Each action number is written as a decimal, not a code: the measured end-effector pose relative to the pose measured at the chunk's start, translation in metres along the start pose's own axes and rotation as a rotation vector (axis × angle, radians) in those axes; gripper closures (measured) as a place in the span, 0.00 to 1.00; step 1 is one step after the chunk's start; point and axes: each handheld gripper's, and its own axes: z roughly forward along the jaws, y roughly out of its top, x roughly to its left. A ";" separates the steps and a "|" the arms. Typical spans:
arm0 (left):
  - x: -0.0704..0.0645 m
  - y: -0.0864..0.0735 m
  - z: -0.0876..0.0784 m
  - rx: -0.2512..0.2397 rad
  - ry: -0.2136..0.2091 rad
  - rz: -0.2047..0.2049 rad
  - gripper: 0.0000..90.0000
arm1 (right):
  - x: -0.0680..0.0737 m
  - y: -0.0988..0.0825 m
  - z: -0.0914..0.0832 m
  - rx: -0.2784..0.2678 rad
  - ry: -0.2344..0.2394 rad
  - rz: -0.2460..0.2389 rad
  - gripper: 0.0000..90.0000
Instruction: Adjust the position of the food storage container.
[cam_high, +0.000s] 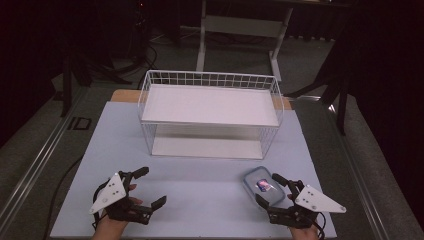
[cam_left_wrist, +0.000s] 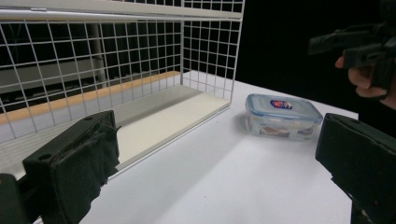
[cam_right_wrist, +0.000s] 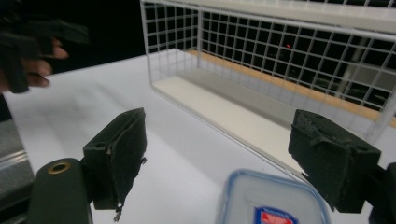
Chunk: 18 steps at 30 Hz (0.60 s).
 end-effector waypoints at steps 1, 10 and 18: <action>0.000 0.000 0.000 0.000 0.000 0.000 0.00 | 0.001 0.001 0.000 0.000 0.002 -0.006 0.21; -0.007 0.001 0.004 0.005 -0.012 0.026 0.00 | 0.017 0.014 -0.004 -0.013 0.019 -0.107 0.15; -0.003 0.000 0.004 0.003 -0.012 0.011 0.00 | 0.015 0.021 -0.015 -0.083 0.060 -0.031 0.14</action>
